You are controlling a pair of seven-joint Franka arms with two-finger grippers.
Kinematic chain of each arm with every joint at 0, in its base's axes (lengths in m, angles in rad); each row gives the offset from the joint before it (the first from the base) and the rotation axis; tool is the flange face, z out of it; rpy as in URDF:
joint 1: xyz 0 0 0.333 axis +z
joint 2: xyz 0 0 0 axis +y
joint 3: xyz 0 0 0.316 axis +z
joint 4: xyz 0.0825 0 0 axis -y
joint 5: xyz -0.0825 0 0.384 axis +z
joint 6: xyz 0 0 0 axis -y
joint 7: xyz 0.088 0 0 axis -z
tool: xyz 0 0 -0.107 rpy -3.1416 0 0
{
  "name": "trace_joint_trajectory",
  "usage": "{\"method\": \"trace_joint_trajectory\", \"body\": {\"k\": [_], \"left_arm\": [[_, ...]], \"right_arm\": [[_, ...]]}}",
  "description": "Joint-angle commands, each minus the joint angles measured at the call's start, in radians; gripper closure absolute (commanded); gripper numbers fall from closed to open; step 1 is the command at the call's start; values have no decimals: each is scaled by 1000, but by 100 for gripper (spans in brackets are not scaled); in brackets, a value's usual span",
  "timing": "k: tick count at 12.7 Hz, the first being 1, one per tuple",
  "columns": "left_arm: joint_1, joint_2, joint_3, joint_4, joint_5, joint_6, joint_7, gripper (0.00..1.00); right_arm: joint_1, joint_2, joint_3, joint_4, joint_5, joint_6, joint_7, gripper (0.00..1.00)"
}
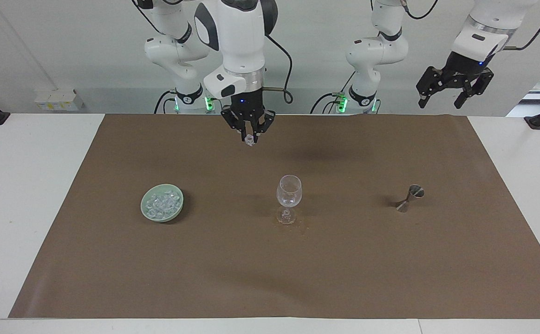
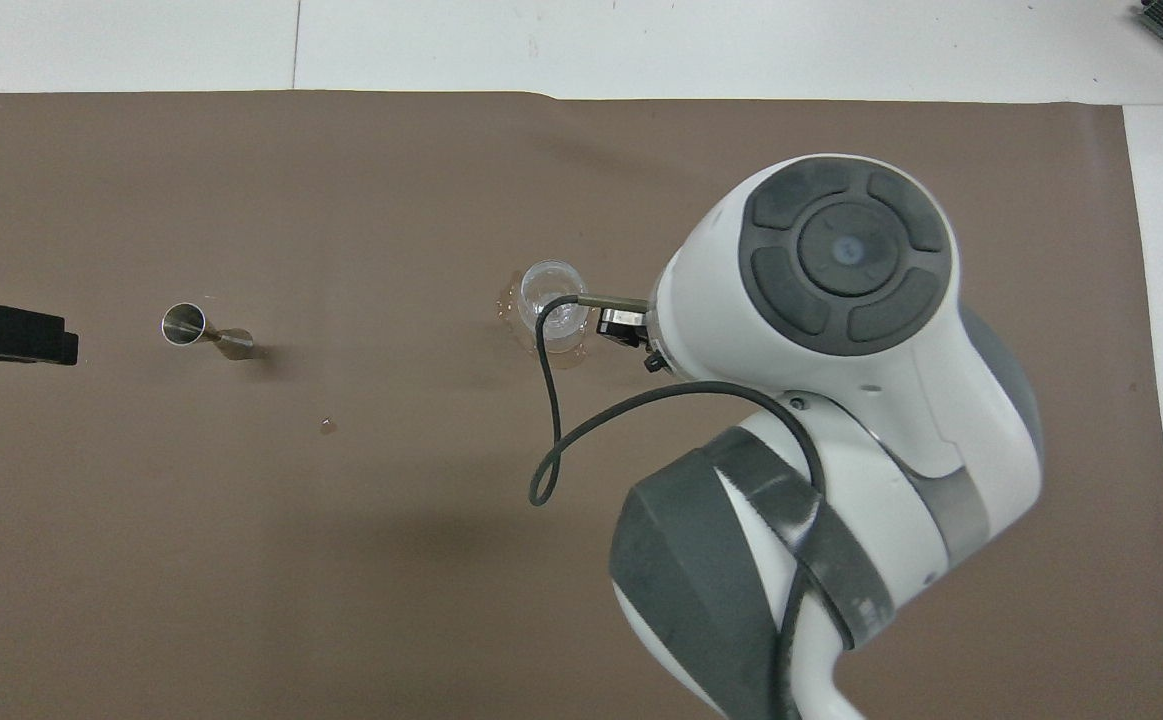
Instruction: Pour wine and add ice with both arms
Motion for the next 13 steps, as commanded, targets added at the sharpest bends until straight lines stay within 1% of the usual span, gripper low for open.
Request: {"method": "trace_joint_trajectory", "body": {"k": [1, 2, 3, 6, 9, 11, 13], "left_arm": [[17, 22, -16, 25, 9, -17, 32, 0], [20, 31, -15, 24, 17, 3, 94, 0], [20, 51, -16, 27, 30, 14, 122, 0], [23, 39, -15, 24, 40, 20, 121, 0], [34, 31, -12, 24, 41, 15, 124, 0], [31, 31, -12, 24, 41, 14, 129, 0], [31, 31, -12, 24, 31, 17, 121, 0]], "right_arm": [[25, 81, 7, 107, -49, -28, 25, 100], [44, 108, 5, 140, -52, -28, 27, 100], [48, 116, 5, 151, -58, -13, 27, 100], [61, 142, 5, 161, -64, 56, 27, 100], [67, 194, 7, 214, -81, 87, 25, 100], [90, 227, 5, 219, -96, 133, 27, 100], [90, 236, 5, 219, -99, 151, 25, 100]]}}
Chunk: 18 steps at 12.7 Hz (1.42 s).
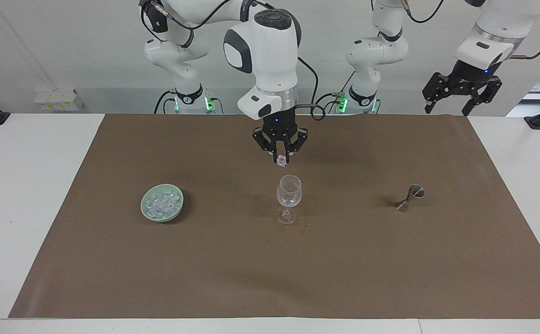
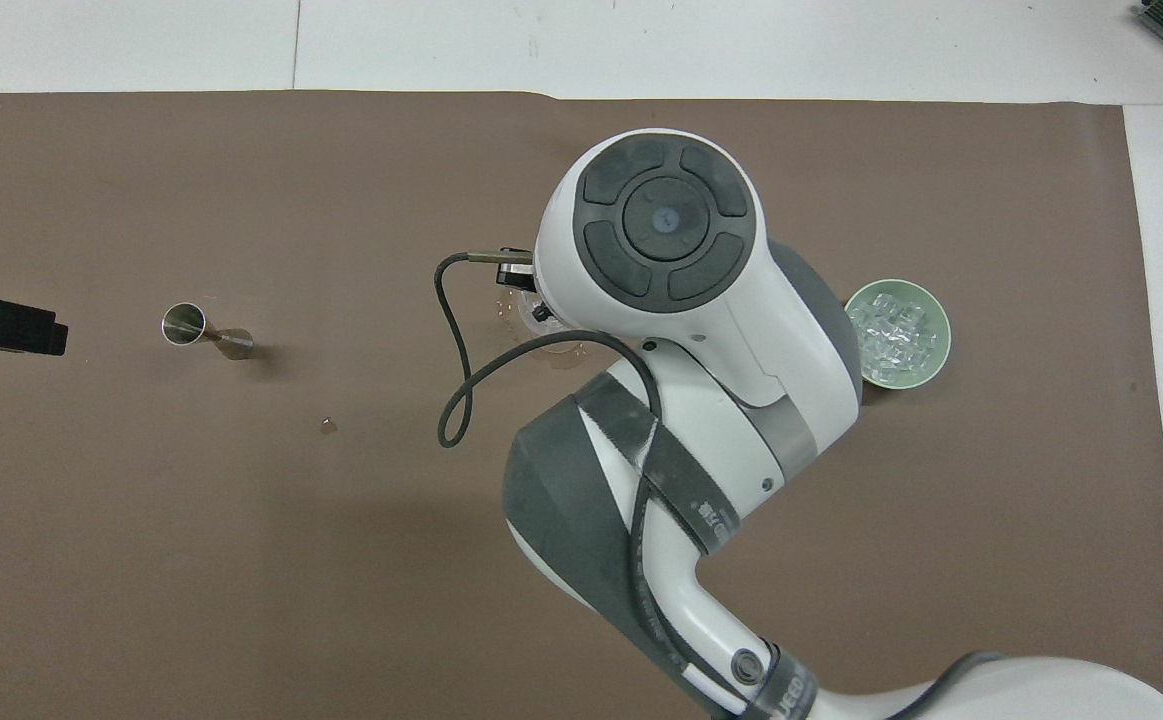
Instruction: Pour wine and add ice with both arms
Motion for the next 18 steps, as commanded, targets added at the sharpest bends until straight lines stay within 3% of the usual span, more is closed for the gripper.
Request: {"method": "trace_joint_trajectory", "body": {"k": [1, 10, 18], "left_arm": [[11, -2, -5, 9, 8, -3, 9, 0], [15, -2, 1, 9, 7, -11, 7, 0], [15, -2, 1, 9, 8, -11, 7, 0]], "right_arm": [[6, 40, 6, 40, -29, 26, 18, 100], [6, 115, 2, 28, -57, 70, -6, 100], [17, 123, 2, 11, -58, 94, -15, 100]]}}
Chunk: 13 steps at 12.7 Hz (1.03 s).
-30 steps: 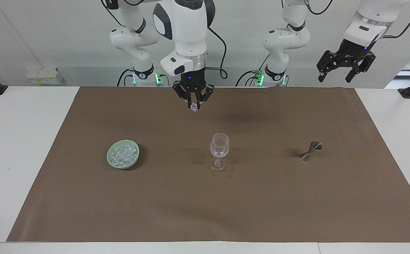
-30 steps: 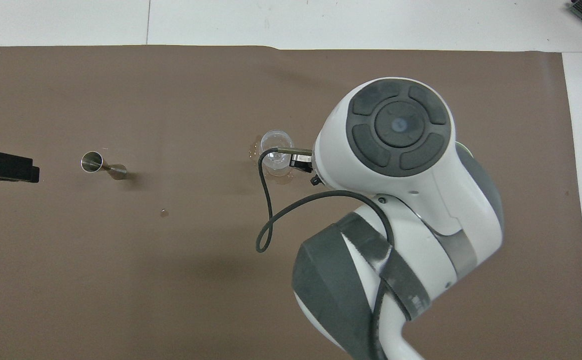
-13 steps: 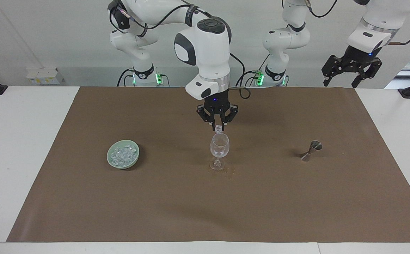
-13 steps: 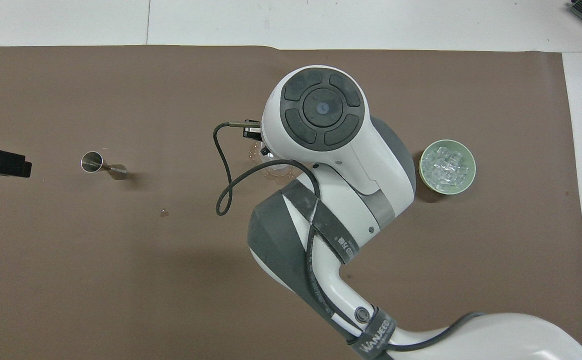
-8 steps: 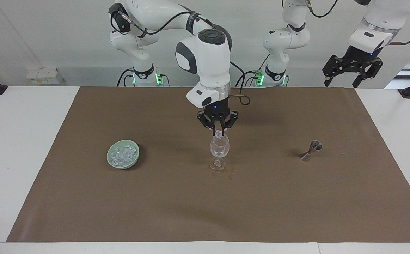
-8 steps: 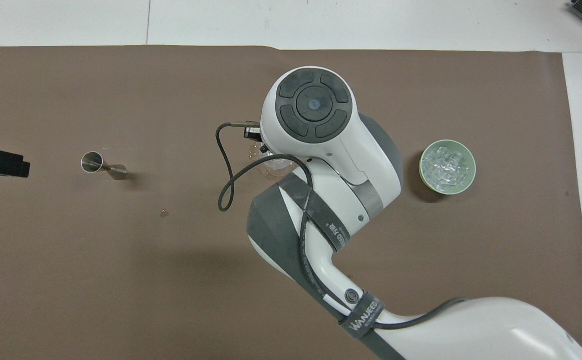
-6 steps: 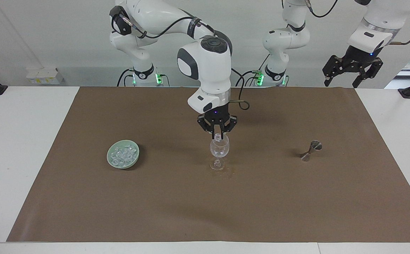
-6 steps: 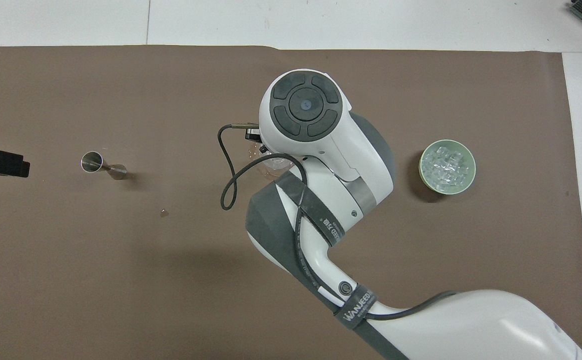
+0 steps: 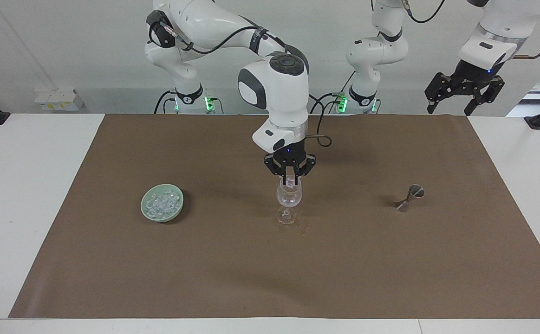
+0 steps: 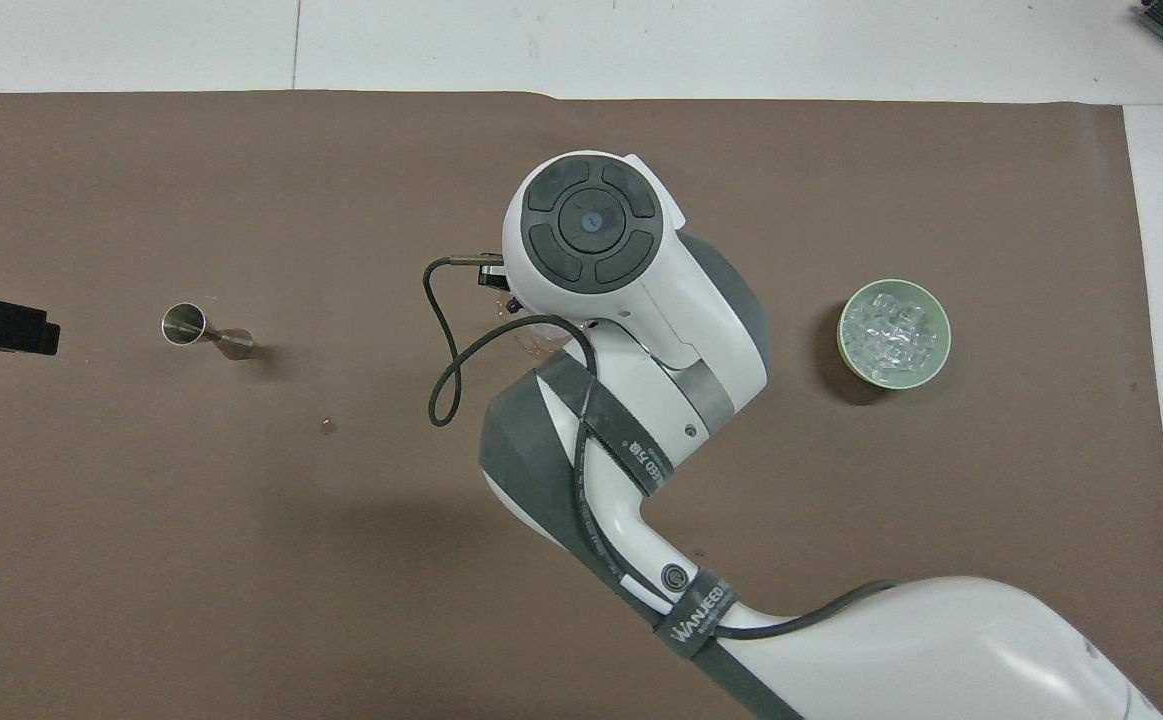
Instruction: Pour wine and add ice with both arms
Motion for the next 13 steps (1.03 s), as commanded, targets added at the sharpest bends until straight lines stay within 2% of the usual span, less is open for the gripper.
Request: {"method": "trace_joint_trajectory", "body": {"k": [1, 2, 3, 4, 5, 10, 13], "left_arm": [[11, -3, -5, 9, 8, -10, 7, 0], [11, -3, -5, 9, 7, -10, 7, 0], [11, -3, -5, 9, 8, -10, 7, 0], [11, -3, -5, 9, 8, -10, 7, 0], [11, -3, -5, 9, 7, -10, 7, 0], [11, -3, -5, 9, 7, -10, 7, 0], [12, -3, -3, 8, 7, -16, 7, 0]], "right_arm": [[-4, 7, 6, 2, -24, 14, -10, 100], [-4, 7, 4, 2, -24, 16, -10, 96], [-4, 7, 4, 0, -25, 16, -10, 87], [-4, 7, 4, 2, -25, 16, -10, 84], [-4, 7, 4, 0, -25, 17, -10, 73], [-4, 5, 4, 0, -30, 17, -6, 64], [-4, 5, 4, 0, -31, 17, -6, 64]]}}
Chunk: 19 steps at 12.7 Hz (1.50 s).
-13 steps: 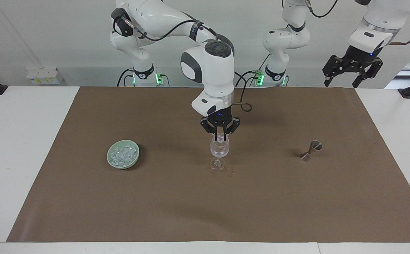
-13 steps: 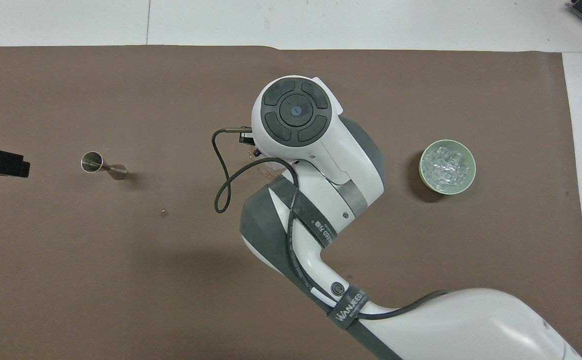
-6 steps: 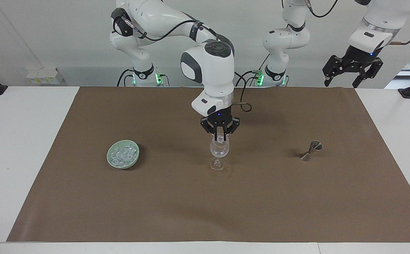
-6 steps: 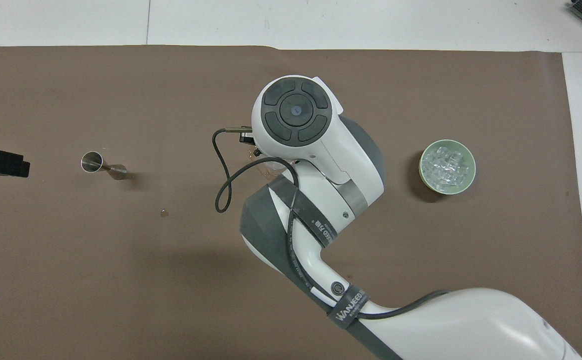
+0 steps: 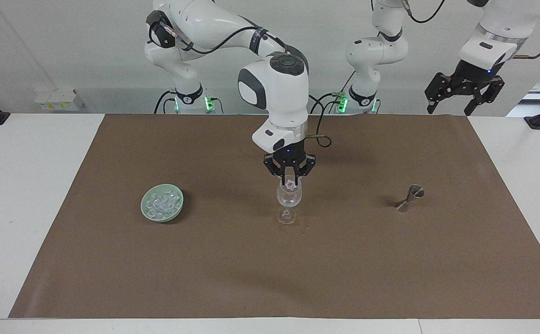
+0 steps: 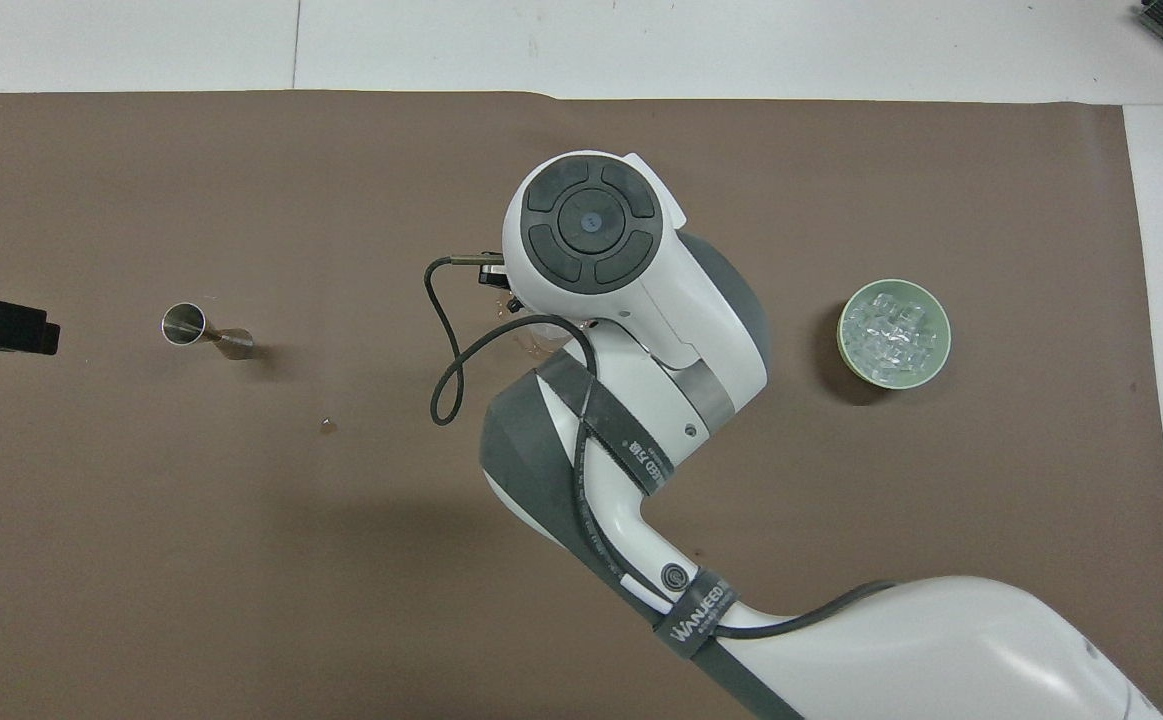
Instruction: Pour wine and add ice with both arms
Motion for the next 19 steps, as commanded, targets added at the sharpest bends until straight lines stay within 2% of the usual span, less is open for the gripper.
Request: {"method": "trace_joint_trajectory", "body": {"k": [1, 6, 10, 11, 15, 17, 19], "left_arm": [[12, -3, -2, 8, 7, -24, 4, 0], [15, -24, -3, -24, 5, -29, -29, 0], [15, -29, -5, -27, 5, -49, -36, 0], [12, -27, -5, -18, 5, -51, -39, 0], [20, -27, -2, -18, 5, -55, -39, 0], [19, -27, -3, -20, 5, -54, -39, 0], [20, -27, -3, -18, 5, -55, -39, 0]], "right_arm": [[-4, 5, 5, 0, -24, 18, -5, 64], [-14, -19, 5, 3, -18, 1, -7, 64], [-85, -133, 5, -32, -6, -25, -13, 60], [-106, -168, 3, -64, -5, -25, -16, 51], [-215, -321, 5, -187, 30, -34, -62, 31], [-267, -381, 5, -219, 57, -115, -111, 17], [-315, -453, 3, -283, 106, -144, -150, 13]]}}
